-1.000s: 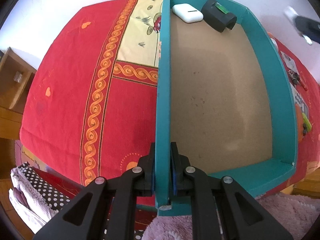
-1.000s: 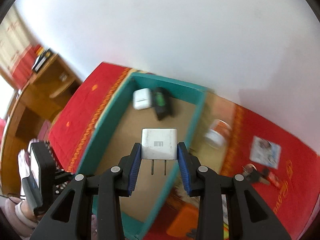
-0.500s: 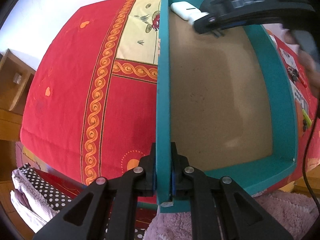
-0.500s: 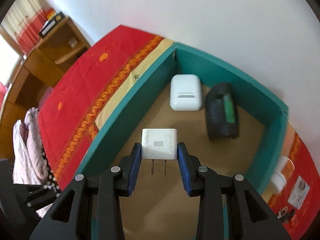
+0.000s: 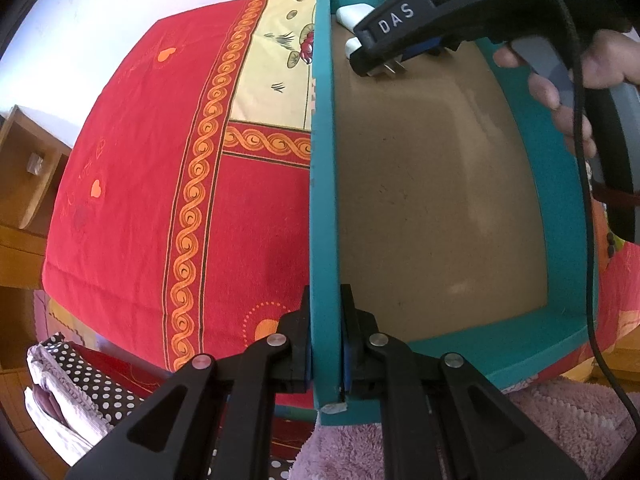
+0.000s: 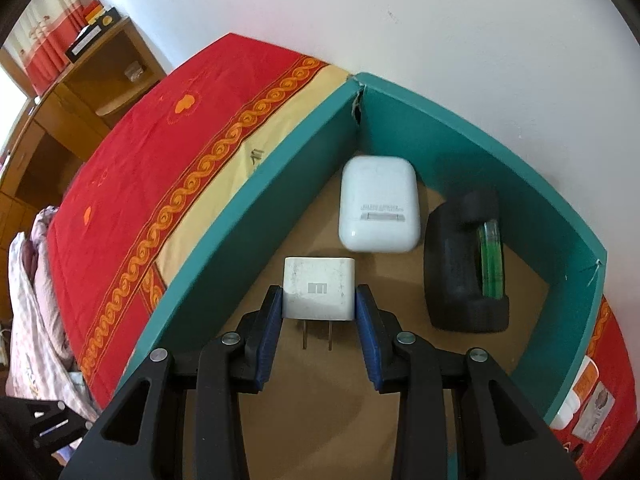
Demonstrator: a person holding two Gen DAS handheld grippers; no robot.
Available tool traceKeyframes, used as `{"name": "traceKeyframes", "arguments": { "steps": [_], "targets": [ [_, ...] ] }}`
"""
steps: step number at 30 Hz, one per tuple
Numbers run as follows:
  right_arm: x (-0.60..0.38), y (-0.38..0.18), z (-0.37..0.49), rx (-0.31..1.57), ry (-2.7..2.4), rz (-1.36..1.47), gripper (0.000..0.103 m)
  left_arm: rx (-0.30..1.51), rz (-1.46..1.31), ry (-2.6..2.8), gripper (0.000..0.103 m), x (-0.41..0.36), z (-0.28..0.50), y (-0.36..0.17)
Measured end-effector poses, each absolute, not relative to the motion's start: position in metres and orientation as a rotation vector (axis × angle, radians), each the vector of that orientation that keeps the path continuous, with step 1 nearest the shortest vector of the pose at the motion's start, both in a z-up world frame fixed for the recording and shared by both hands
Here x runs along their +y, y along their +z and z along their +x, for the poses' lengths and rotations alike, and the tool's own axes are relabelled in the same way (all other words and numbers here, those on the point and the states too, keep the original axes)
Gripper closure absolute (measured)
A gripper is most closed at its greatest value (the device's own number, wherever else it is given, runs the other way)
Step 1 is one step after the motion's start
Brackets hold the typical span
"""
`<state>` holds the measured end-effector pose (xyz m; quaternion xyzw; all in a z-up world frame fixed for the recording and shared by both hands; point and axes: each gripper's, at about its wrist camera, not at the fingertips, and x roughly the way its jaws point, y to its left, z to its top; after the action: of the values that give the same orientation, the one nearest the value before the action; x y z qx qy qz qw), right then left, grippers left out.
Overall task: Organize objects
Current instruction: 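Carry the charger plug into the box and release it, then reach the right tool to the white pill jar and grasp it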
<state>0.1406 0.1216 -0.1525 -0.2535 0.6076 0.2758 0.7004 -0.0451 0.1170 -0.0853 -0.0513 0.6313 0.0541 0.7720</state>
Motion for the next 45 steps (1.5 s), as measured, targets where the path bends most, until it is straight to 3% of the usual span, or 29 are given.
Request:
{"name": "traceKeyframes", "arguments": {
  "steps": [5, 9, 27, 36, 45],
  "targets": [
    [0.131, -0.156, 0.143, 1.349, 0.6, -0.56, 0.064, 1.367, -0.114, 0.117, 0.095, 0.118, -0.046, -0.084],
    [0.126, -0.144, 0.14, 1.338, 0.613, -0.48, 0.053, 1.367, -0.114, 0.117, 0.094, 0.118, -0.046, -0.084],
    [0.002, -0.036, 0.11, 1.186, 0.515, -0.373, 0.052, 1.364, -0.126, 0.119, 0.094, 0.124, -0.048, -0.082],
    [-0.071, -0.049, 0.12, 1.217, 0.326, -0.29, 0.052, 1.364, -0.124, 0.126, 0.094, 0.124, -0.047, -0.083],
    [-0.077, -0.081, 0.144, 1.224, 0.304, -0.303, 0.052, 1.366, -0.114, 0.128, 0.094, 0.121, -0.047, -0.085]
  ]
}}
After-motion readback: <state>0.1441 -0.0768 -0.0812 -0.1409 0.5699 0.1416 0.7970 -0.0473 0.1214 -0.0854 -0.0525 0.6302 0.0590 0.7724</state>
